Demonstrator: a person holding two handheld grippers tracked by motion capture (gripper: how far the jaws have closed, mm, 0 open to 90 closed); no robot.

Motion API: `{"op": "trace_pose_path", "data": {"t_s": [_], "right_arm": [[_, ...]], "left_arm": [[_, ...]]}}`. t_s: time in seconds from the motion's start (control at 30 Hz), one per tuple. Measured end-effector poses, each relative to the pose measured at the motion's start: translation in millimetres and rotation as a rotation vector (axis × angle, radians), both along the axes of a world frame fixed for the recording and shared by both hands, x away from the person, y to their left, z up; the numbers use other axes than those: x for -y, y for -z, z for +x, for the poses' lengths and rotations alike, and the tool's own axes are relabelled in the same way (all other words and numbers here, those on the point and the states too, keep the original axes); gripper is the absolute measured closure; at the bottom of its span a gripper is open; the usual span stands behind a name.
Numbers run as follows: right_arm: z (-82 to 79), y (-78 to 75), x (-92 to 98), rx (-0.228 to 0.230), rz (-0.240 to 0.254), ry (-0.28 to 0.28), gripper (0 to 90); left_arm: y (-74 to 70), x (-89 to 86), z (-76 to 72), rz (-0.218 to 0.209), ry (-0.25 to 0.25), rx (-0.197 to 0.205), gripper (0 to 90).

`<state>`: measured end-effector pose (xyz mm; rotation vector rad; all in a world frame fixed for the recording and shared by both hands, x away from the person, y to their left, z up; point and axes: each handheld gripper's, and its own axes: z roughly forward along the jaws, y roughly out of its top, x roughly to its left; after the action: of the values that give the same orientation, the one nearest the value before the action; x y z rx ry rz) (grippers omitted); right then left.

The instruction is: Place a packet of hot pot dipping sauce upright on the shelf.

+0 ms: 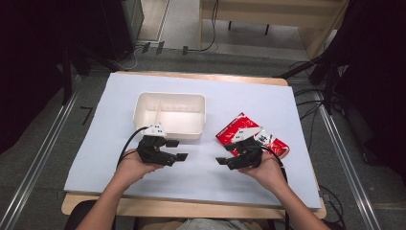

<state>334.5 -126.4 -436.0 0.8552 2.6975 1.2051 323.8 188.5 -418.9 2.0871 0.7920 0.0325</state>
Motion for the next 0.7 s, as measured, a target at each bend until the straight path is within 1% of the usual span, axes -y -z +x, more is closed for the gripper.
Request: {"op": "trace_pose_path", "data": {"t_s": [0.07, 0.13, 0.17, 0.23, 0.27, 0.3, 0.37, 0.47, 0.53, 0.6, 0.7], "right_arm": [[-1.3, 0.8, 0.1, -0.011, 0.004, 0.003, 40.5], [-2.1, 1.8, 1.1, -0.012, 0.0, 0.004, 41.7], [-2.5, 1.5, 1.7, -0.023, 0.005, 0.007, 42.9], [-3.1, 0.0, 3.5, -0.019, 0.023, 0.004, 47.2], [-3.2, -0.7, 4.4, -0.009, 0.03, -0.002, 47.3], [-3.5, -0.9, 5.3, -0.013, 0.031, 0.004, 47.2], [-3.4, -0.3, 5.6, -0.013, 0.031, 0.006, 47.4], [-4.7, -1.0, 6.9, -0.012, 0.022, 0.013, 51.0], [-6.0, -3.5, 9.0, 0.003, 0.023, 0.024, 51.2], [-6.1, -3.6, 9.6, 0.008, 0.023, 0.027, 51.2], [-6.4, -3.1, 12.1, -0.004, 0.023, 0.039, 51.2]], "left_arm": [[0.1, 1.5, 1.0, -0.002, 0.007, -0.004, 34.1], [0.9, 3.4, 1.8, 0.011, 0.016, -0.008, 34.1], [1.5, 4.5, 2.1, 0.021, 0.02, -0.009, 34.1], [2.7, 6.7, 2.6, 0.02, 0.025, -0.01, 34.1], [2.6, 7.4, 3.0, 0.019, 0.03, -0.012, 34.1], [2.4, 7.4, 3.4, 0.021, 0.031, -0.009, 34.1], [1.8, 7.4, 4.1, 0.012, 0.029, -0.01, 34.1], [-0.1, 6.6, 5.0, 0.01, 0.027, -0.006, 34.1], [-0.1, 8.0, 5.1, 0.002, 0.024, -0.006, 34.1], [-0.4, 9.4, 5.7, 0.009, 0.034, -0.003, 34.1], [-1.0, 12.5, 6.3, 0.001, 0.038, -0.002, 34.1]]}}
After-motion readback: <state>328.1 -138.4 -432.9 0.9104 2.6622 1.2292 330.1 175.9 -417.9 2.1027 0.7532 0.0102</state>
